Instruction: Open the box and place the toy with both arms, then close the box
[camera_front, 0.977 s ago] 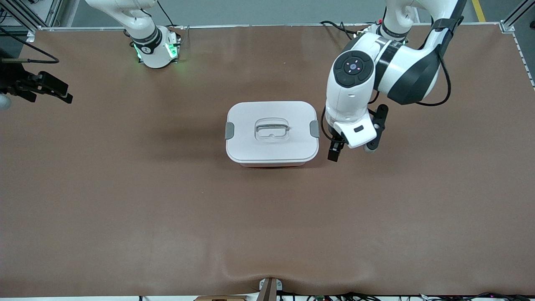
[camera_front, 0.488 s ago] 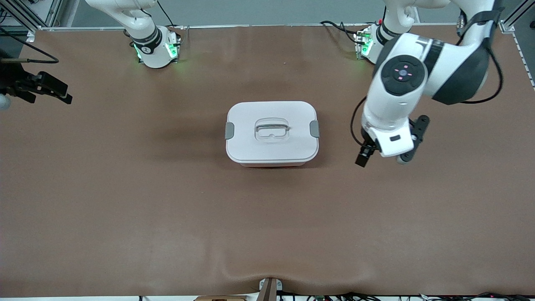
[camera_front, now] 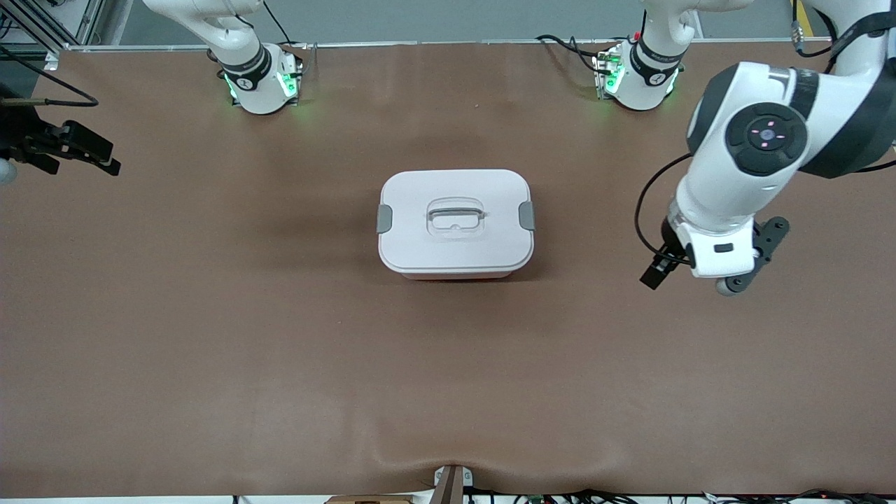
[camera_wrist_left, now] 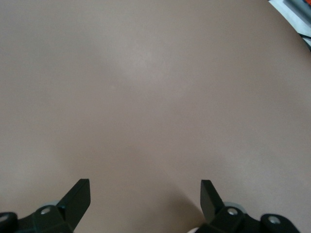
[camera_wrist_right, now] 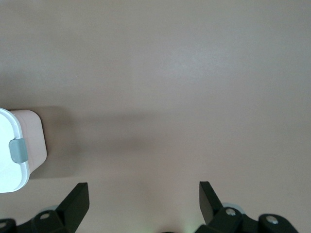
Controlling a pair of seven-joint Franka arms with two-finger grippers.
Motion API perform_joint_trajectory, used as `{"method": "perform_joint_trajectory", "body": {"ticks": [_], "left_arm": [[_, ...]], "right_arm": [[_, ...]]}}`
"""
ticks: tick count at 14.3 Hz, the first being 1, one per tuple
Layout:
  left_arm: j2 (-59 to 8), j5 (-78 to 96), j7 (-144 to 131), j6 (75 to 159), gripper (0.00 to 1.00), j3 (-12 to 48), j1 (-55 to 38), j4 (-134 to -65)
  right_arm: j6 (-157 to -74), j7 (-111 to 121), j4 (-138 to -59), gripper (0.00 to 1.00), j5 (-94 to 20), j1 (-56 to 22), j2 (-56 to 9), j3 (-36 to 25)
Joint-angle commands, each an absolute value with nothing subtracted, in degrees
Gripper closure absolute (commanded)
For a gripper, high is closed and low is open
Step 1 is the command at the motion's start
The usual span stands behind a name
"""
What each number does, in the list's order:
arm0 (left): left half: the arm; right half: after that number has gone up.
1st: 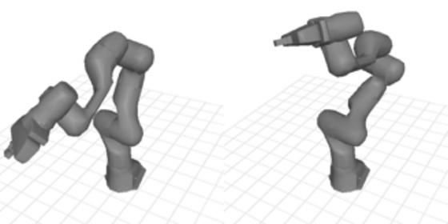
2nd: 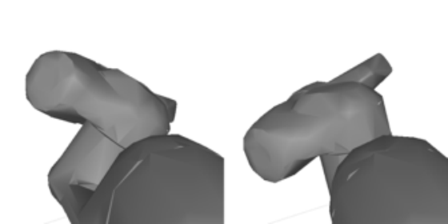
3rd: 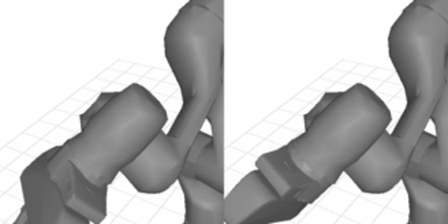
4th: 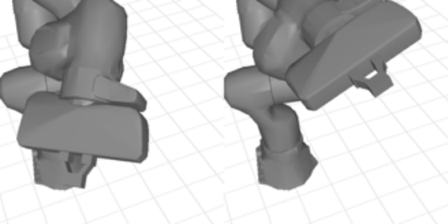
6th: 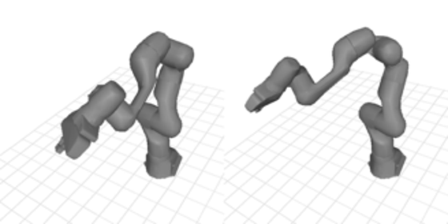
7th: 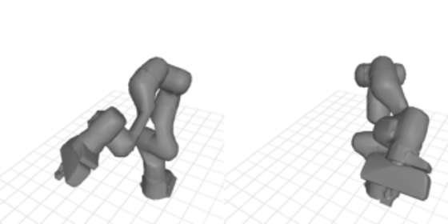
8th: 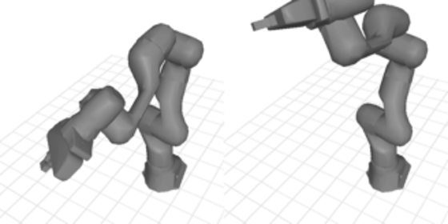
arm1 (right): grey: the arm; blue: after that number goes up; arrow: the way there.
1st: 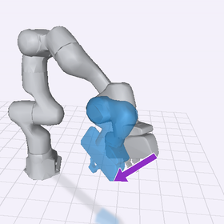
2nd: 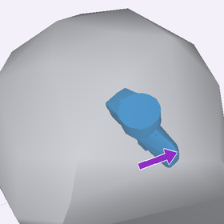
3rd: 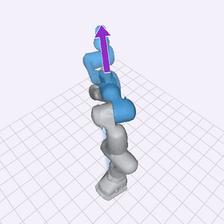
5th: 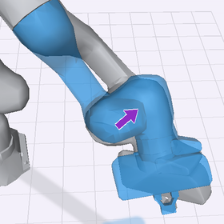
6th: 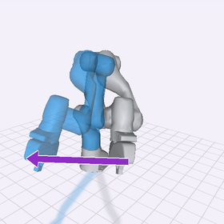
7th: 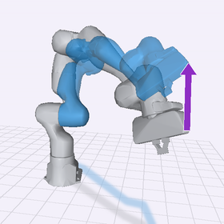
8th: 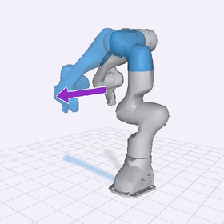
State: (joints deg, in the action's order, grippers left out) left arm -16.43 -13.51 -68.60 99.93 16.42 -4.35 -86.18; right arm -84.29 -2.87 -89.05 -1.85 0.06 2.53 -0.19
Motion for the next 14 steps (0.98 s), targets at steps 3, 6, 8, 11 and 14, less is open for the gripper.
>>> {"method": "perform_joint_trajectory", "body": {"ticks": [3,6,8,11,14], "left_arm": [[-13.80,-13.45,-51.99,98.00,0.00,16.61,1.31,-86.22],[-12.05,-13.36,-40.73,95.98,0.00,12.66,1.23,-86.22],[-9.77,-11.18,-34.22,93.88,0.00,10.30,1.23,-86.22],[-6.60,-0.92,-27.89,92.72,0.00,4.59,0.97,-86.13],[-4.49,3.25,-18.32,92.46,0.00,0.35,0.70,-86.31]], "right_arm": [[-84.38,-2.46,-88.86,0.00,-1.49,0.09,2.64,-0.35],[-84.29,-2.46,-88.86,0.00,-1.49,0.09,2.55,-0.35],[-84.29,-2.46,-88.94,0.00,-1.49,0.18,2.55,-0.35],[-84.29,-2.46,-88.94,0.00,-1.49,0.18,2.55,-0.35],[-84.37,-2.46,-88.86,0.00,-1.58,0.18,2.55,-0.44]]}}
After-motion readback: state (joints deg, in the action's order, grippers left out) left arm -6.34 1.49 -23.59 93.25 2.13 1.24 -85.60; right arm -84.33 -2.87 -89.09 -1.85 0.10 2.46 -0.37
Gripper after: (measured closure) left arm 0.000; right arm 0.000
